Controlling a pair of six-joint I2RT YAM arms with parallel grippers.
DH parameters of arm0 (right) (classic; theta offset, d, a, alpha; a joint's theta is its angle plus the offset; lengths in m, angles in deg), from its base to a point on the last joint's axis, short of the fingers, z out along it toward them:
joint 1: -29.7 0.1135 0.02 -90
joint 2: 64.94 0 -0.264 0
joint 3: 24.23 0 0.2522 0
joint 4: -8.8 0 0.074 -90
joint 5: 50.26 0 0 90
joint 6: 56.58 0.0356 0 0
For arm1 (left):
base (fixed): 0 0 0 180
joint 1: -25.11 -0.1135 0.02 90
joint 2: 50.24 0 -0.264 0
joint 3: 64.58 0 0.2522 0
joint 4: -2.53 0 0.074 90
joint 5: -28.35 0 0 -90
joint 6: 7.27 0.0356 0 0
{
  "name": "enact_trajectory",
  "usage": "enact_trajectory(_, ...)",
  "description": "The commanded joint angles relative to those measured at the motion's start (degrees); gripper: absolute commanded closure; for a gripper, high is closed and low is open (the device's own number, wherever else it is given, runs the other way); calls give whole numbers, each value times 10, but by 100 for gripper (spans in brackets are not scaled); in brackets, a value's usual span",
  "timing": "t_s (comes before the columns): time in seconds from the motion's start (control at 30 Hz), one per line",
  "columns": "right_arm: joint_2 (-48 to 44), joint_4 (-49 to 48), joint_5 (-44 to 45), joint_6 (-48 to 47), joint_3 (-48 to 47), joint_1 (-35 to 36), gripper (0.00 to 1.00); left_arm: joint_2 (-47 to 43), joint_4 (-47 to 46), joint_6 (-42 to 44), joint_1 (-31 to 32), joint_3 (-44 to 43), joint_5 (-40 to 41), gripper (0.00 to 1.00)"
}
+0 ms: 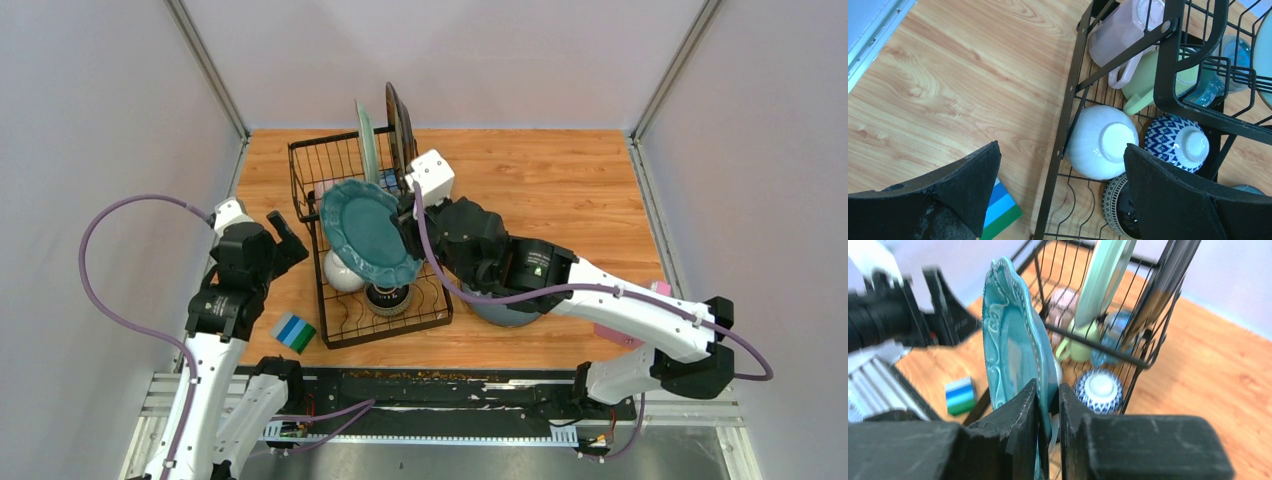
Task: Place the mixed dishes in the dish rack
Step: Insert the plate into the dish rack.
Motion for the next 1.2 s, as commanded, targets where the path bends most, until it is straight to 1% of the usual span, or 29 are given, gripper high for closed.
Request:
enact_trajectory(0.0,28,-176,92,-64,-112,2,100,-18,-4,-23,-5,9,-9,0)
enact_trajectory(0.07,60,-187,118,-89,-159,2,100,-24,-7,-25,-5,15,-10,0)
enact_trajectory(0.23,148,-258,174,-185,-252,3,100,-27,-12,-27,-5,21,-22,0)
enact_trajectory(0.37,218,-347,203,-259,-316,2,100,-26,-22,-30,-5,26,-39,0)
enact_trajectory(0.5,290,-429,219,-354,-389,2,100,-23,-29,-30,-5,28,-51,0)
enact_trajectory(0.6,352,-447,228,-399,-457,-1,100,-23,-30,-29,-5,29,-55,0)
enact_trajectory(0.67,376,-460,228,-418,-489,-1,100,-24,-31,-29,-5,30,-56,0)
enact_trajectory(0.7,384,-482,226,-429,-495,-2,100,-26,-32,-28,-5,31,-57,0)
enact_trajectory(0.83,421,-510,235,-466,-527,-13,100,-26,-35,-29,-5,34,-64,0)
enact_trajectory(1.03,453,-514,239,-466,-527,-38,100,-26,-44,-29,-5,39,-77,0)
enact_trajectory(1.17,478,-510,236,-482,-549,-51,100,-25,-46,-29,-5,40,-80,0)
